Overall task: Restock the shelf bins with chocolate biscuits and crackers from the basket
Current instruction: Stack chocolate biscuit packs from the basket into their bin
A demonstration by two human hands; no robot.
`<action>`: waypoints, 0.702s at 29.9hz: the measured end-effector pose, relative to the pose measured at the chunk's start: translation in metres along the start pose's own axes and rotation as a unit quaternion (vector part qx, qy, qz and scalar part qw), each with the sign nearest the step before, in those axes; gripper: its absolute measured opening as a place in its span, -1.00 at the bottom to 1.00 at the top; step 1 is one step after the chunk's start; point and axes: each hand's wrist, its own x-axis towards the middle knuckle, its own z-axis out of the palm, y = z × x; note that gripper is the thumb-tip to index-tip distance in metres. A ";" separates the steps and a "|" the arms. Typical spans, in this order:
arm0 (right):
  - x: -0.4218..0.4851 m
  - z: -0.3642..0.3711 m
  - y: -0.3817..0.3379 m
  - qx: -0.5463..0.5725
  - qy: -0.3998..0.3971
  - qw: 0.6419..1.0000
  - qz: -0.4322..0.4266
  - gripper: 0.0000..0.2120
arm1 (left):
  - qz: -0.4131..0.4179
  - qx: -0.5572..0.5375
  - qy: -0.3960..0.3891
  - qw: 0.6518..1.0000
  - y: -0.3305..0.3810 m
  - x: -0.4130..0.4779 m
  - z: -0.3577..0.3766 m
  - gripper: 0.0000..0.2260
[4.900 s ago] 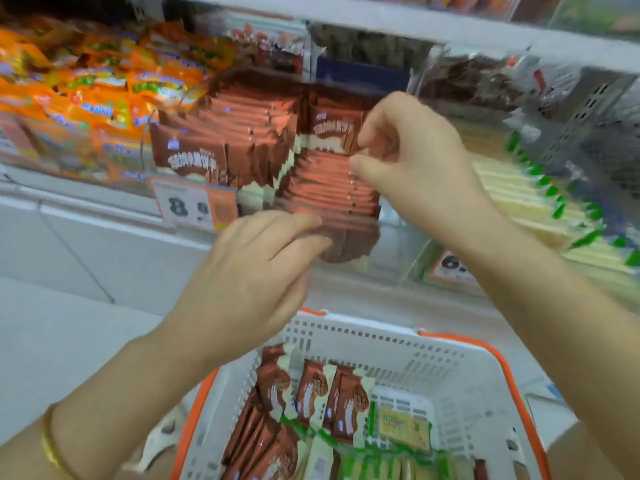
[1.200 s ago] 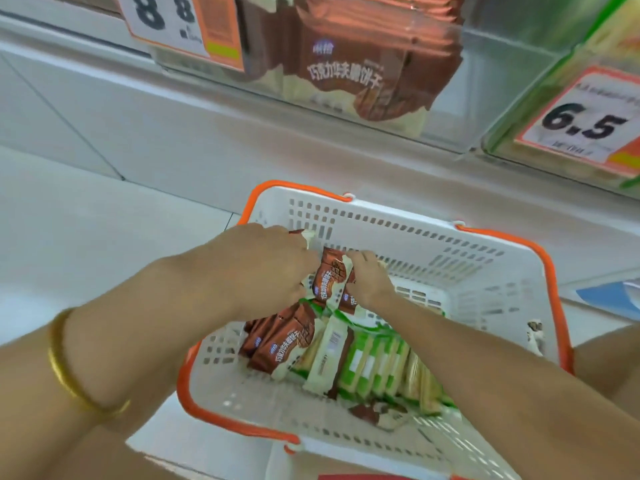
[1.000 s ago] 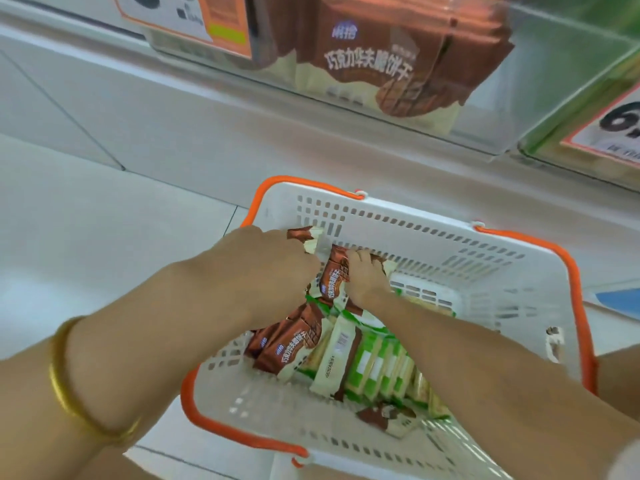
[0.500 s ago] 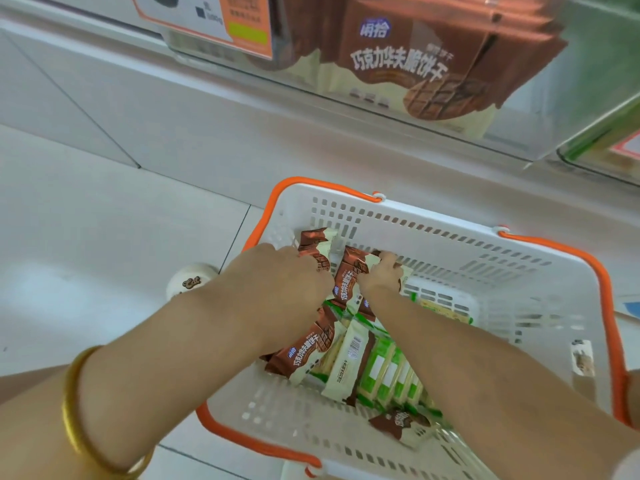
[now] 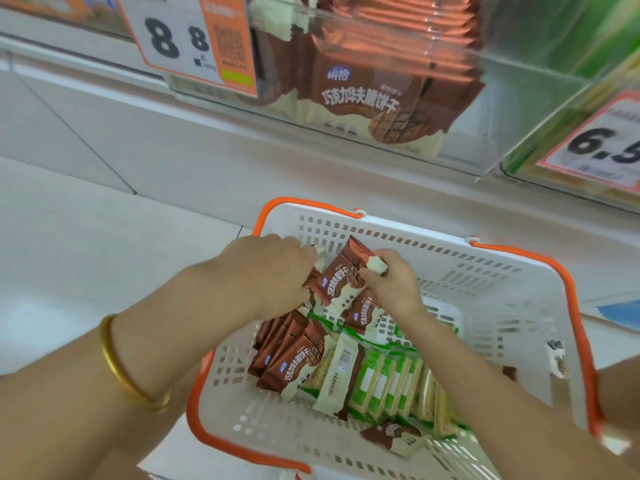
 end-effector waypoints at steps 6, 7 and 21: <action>-0.063 -0.069 -0.069 0.377 -0.104 0.920 -0.033 -0.83 | -0.024 -0.290 0.093 0.952 -0.001 0.000 -0.033 -0.63; -0.071 -0.078 -0.080 0.375 -0.110 0.919 -0.046 -0.81 | -0.005 -0.342 0.114 0.933 -0.001 -0.004 -0.042 -0.77; -0.100 -0.160 -0.278 -0.537 0.135 0.717 -0.423 -0.67 | 0.099 -0.305 0.413 0.852 -0.014 -0.067 -0.148 -0.92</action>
